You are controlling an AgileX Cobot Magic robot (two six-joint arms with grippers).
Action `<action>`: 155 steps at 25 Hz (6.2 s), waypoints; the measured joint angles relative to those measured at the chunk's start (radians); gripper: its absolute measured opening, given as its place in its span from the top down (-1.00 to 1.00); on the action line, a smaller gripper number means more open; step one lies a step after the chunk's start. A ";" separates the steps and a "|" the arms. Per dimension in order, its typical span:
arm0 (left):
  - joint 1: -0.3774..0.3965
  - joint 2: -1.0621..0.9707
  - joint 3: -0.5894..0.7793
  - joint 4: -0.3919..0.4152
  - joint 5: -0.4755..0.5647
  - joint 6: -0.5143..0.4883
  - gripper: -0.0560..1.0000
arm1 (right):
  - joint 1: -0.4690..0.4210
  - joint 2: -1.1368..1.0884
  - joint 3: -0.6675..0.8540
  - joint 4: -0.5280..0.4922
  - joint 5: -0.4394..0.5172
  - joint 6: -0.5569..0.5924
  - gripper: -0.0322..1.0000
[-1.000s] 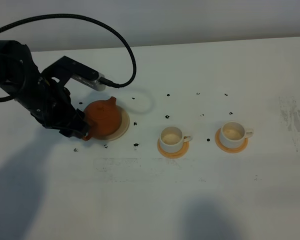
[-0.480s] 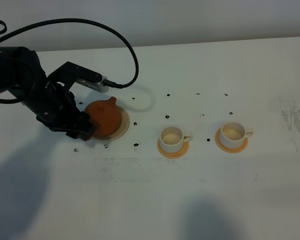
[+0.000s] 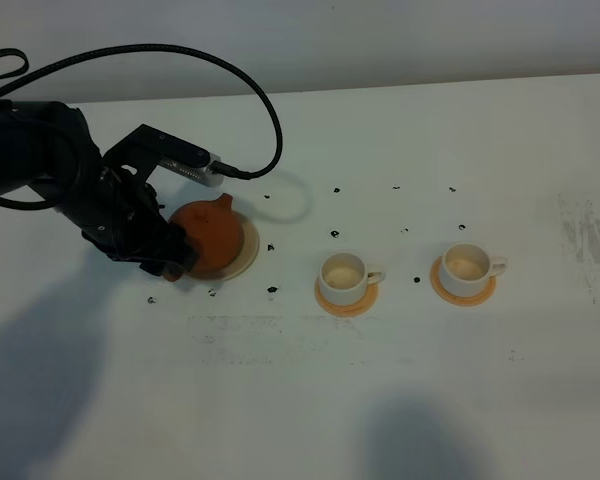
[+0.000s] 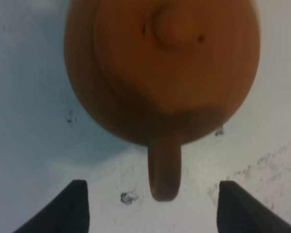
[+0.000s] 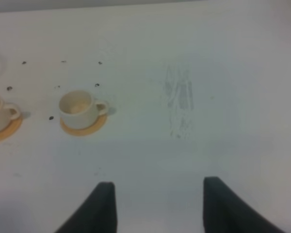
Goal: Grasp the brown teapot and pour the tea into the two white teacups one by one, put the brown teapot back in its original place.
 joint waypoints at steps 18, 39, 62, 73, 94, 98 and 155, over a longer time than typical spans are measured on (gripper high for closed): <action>-0.012 0.026 0.000 0.000 -0.048 -0.040 -0.17 | 0.000 0.000 0.000 0.000 0.000 0.000 0.12; -0.023 0.035 0.000 -0.005 -0.049 -0.066 -0.06 | 0.000 0.000 0.000 0.000 0.000 0.000 0.12; -0.023 0.035 0.000 0.016 -0.044 -0.095 0.33 | 0.000 0.000 0.000 0.000 0.000 0.000 0.12; -0.023 0.035 0.000 0.042 -0.039 -0.093 0.68 | 0.000 0.000 0.000 0.000 0.000 0.000 0.12; -0.023 0.035 0.000 0.064 -0.048 0.035 0.68 | 0.000 0.000 0.000 0.000 0.000 0.000 0.12; -0.023 0.035 0.000 0.067 -0.054 0.038 0.68 | 0.000 0.000 0.000 0.000 0.000 0.000 0.12; -0.112 -0.056 0.001 -0.098 -0.204 0.831 0.68 | 0.000 0.000 0.000 0.000 0.000 0.000 0.12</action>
